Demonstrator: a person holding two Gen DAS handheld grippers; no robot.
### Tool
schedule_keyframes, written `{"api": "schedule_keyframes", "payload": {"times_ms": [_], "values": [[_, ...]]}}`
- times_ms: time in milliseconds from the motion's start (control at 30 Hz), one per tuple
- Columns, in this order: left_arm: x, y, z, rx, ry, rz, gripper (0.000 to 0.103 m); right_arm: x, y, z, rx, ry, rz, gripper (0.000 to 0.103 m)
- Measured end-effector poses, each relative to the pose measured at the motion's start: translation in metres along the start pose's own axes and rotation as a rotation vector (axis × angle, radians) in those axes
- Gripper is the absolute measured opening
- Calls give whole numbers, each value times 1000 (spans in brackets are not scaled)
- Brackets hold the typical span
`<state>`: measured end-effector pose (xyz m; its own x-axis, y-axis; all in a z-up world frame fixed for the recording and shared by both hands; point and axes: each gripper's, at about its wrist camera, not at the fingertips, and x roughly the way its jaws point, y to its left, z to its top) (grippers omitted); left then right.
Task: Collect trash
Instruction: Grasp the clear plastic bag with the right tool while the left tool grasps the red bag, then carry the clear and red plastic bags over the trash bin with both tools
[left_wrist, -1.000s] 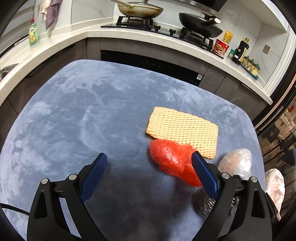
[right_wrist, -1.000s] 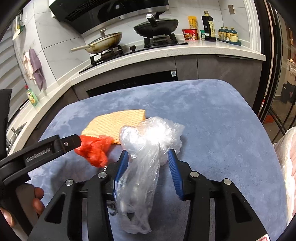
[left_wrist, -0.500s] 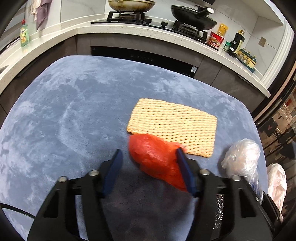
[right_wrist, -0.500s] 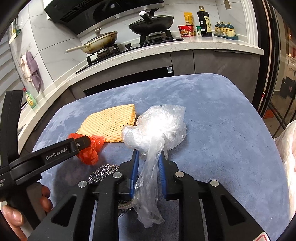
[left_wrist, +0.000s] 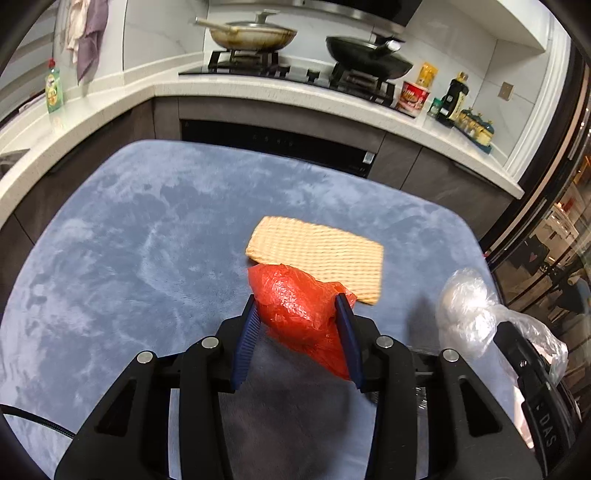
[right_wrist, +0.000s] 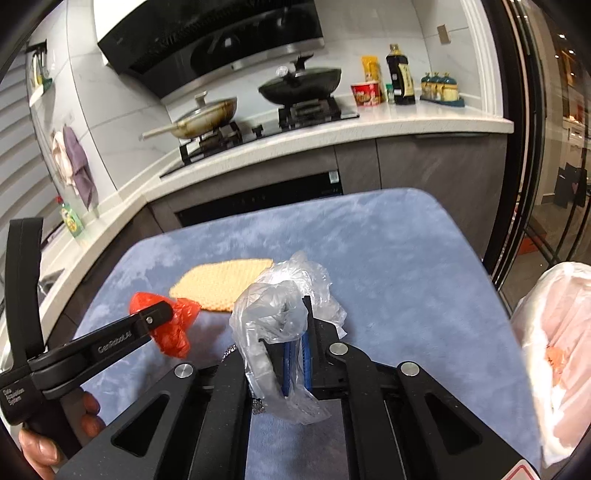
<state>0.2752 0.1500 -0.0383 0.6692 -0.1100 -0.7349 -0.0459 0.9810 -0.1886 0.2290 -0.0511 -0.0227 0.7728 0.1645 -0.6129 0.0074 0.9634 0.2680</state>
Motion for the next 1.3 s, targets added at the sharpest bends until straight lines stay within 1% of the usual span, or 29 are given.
{"api": "schedule_keyframes", "payload": {"times_ms": [333, 633, 800, 967, 1133, 1300], "values": [[-62, -40, -6, 48, -74, -46, 39, -66, -25, 14, 30, -107, -8, 5], [-105, -97, -28, 125, -110, -99, 39, -130, -74, 14, 89, -195, -55, 5], [-119, -135, -46, 181, -110, -136, 39, -164, -113, 7, 130, -228, -97, 5], [-127, -175, -66, 242, -103, -177, 39, -188, -148, -2, 172, -245, -145, 5], [-131, -209, -84, 297, -94, -215, 39, -209, -182, -14, 217, -256, -194, 5], [-132, -237, -98, 340, -81, -238, 39, -221, -208, -23, 246, -259, -231, 5]]}}
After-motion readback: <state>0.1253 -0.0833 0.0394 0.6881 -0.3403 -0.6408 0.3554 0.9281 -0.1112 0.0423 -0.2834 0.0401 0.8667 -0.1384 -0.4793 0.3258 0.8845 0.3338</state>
